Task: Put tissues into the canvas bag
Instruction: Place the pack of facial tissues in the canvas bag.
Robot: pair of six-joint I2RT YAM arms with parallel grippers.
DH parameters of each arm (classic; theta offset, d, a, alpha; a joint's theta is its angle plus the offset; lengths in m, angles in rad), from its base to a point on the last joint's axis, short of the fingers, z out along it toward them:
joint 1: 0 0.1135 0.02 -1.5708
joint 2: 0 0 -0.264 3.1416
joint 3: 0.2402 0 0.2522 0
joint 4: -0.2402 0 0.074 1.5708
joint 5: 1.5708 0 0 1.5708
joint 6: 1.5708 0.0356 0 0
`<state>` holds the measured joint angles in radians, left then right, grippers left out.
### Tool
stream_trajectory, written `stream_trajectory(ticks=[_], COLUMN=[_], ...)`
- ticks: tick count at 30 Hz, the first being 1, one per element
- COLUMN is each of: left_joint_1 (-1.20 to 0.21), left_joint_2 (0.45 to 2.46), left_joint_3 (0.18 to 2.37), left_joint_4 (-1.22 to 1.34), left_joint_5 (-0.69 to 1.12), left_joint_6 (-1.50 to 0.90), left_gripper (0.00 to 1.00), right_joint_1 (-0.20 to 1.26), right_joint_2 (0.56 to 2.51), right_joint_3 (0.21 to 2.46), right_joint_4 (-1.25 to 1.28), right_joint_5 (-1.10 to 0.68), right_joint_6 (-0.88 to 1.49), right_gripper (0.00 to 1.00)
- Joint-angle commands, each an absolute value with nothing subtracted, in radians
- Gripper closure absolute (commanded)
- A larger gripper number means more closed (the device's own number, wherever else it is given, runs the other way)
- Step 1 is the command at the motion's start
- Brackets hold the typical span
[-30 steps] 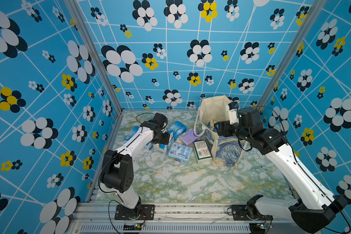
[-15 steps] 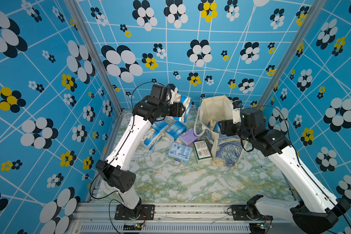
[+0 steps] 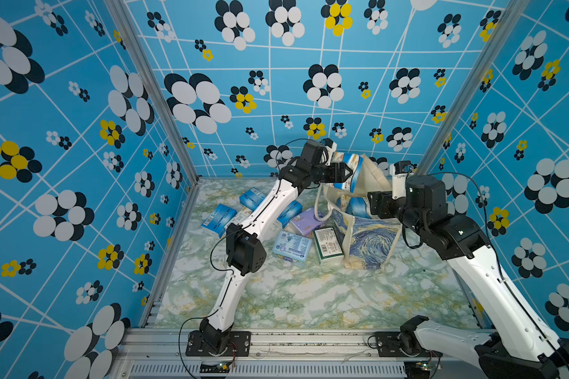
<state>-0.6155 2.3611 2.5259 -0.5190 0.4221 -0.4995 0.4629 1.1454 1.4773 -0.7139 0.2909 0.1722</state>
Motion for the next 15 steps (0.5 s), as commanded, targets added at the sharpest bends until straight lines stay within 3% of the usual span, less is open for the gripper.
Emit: stream_trajectory(ticks=[1, 5, 15], left_joint_1=[-0.637, -0.638, -0.649], left_joint_2=[2.378, 2.378, 2.196], left_joint_3=[2.604, 2.569, 2.531], left_joint_4=[-0.518, -0.526, -0.59], left_joint_5=[0.456, 0.467, 0.351], left_joint_6=[-0.533, -0.528, -0.352], left_gripper=[0.1, 0.01, 0.01], right_joint_1=[0.447, 0.432, 0.419], right_joint_2=[1.121, 1.121, 1.135], right_joint_3=[1.449, 1.438, 1.428], right_joint_4=[-0.715, -0.709, -0.694], right_joint_5=[0.307, 0.293, 0.276], right_joint_6=[0.161, 0.163, 0.166], right_gripper=[0.19, 0.18, 0.18])
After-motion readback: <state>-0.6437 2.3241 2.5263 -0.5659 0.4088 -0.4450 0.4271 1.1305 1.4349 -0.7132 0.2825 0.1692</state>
